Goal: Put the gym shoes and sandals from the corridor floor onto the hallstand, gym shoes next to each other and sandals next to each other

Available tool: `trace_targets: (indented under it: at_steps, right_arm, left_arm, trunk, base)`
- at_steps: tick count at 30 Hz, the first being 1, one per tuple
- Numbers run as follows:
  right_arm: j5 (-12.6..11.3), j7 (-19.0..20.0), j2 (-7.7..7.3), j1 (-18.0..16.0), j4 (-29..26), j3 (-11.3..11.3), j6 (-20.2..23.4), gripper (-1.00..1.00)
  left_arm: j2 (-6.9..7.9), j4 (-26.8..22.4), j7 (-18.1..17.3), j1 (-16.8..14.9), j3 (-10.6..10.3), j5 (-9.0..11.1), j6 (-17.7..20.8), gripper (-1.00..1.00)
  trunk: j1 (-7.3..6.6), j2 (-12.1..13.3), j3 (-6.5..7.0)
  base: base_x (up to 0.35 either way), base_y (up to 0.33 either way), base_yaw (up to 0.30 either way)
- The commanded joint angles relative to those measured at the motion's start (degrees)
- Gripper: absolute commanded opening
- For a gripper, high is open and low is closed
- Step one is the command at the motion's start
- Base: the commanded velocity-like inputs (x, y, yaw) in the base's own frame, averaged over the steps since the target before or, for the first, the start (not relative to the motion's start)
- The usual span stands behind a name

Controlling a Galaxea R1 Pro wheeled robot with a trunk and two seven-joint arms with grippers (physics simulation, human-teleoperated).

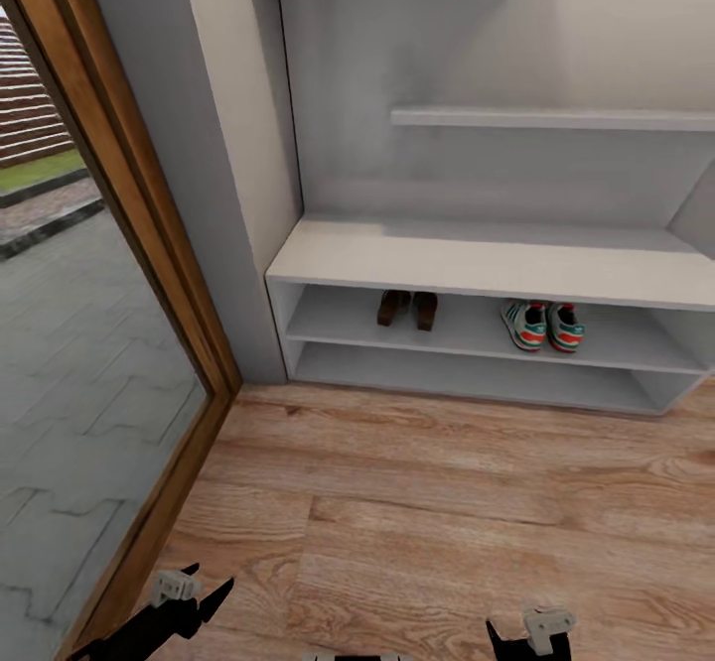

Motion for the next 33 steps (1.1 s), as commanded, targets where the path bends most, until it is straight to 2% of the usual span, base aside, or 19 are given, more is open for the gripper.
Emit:
trace_targets:
  at_steps: [1,5,14,25,26,33]
  right_arm:
    - [0.1,1.5,-0.21,0.1,0.0,-0.5,-0.2,1.00]
    - [0.1,4.6,-0.57,0.4,0.0,-0.5,-0.1,1.00]
    - [0.1,5.0,-0.01,0.4,0.0,-0.5,-0.1,1.00]
    - [0.1,5.0,0.53,0.4,0.1,-0.5,0.0,1.00]
    - [0.1,5.1,1.31,0.4,0.1,-0.6,0.1,1.00]
    - [0.1,5.1,1.85,0.4,0.1,-0.6,0.2,1.00]
  left_arm:
    - [-0.04,0.0,-0.2,0.3,0.5,-0.2,-0.2,1.00]
    - [-0.03,-0.1,-0.1,2.4,1.7,-0.2,-0.3,1.00]
    - [0.05,0.1,-0.1,5.1,2.8,-0.2,-0.4,1.00]
    - [0.30,0.3,0.0,5.5,3.5,-0.4,-0.4,1.00]
    - [0.32,0.3,0.0,5.5,3.5,-0.4,-0.4,1.00]
    - [0.22,0.4,-0.1,5.5,3.4,-0.6,-0.4,1.00]
  trunk:
    - [-0.24,0.4,0.15]
    - [-1.11,2.0,0.87]
    - [-3.09,5.6,2.48]
    - [-5.51,10.0,4.46]
    - [-5.51,10.0,4.46]
    - [-5.51,10.0,4.46]
  base:
    - [0.000,0.000,0.000]
    - [0.000,0.000,0.000]
    - [0.000,0.000,0.000]
    - [0.000,0.000,0.000]
    - [0.000,0.000,0.000]
    - [0.000,0.000,0.000]
